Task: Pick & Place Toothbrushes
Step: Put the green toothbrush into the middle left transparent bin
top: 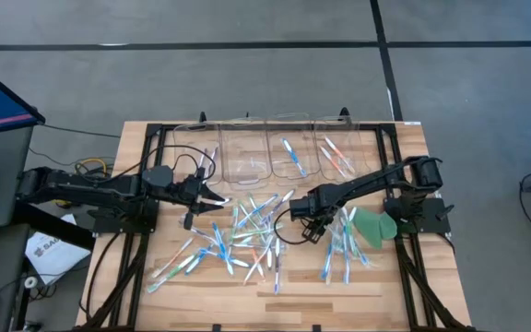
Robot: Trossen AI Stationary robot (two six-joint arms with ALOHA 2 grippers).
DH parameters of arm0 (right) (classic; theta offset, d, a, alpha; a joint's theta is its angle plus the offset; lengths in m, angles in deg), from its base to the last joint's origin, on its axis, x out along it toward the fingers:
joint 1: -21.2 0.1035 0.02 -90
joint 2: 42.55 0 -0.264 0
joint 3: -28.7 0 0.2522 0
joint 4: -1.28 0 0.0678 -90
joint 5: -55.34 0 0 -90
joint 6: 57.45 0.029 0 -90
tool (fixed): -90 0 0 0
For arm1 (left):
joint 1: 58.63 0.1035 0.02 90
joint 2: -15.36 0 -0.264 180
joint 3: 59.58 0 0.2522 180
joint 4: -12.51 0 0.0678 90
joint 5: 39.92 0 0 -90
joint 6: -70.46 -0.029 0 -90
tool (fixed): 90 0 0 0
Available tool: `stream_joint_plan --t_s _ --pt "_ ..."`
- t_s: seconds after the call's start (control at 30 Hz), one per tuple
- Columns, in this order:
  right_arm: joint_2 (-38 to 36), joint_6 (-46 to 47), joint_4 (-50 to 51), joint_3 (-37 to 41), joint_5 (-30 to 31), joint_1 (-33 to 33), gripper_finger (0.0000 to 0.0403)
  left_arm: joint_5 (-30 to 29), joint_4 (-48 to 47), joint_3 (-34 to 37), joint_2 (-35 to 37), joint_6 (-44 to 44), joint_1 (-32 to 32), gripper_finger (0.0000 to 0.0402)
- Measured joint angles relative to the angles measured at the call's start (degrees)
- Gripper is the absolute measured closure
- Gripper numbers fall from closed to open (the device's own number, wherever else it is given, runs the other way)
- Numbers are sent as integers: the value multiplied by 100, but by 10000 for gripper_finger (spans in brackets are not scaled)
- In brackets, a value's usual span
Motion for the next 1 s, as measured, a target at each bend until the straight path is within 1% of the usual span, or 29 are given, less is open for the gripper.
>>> stream_joint_plan --t_s 0.17,0.4,0.47,0.6,0.73,0.87,1.0 --pt "-171 102 -64 13 7 4 276 -1 0 0 0 0 0 312" --pt "-191 42 -22 15 0 13 383 -2 -2 0 0 2 0 312" --pt "-191 -21 4 -7 18 51 389 -1 -2 0 0 1 0 311" --pt "-182 -46 117 -209 212 189 380 -2 -2 0 0 0 0 311" --pt "-187 -60 377 -515 274 404 391 -2 -2 0 0 1 0 311" --pt "-193 -34 757 -979 636 680 383 0 0 0 0 0 0 311" --pt "-198 99 1095 -1527 1213 1027 391 0 48 0 0 -23 -4 311"
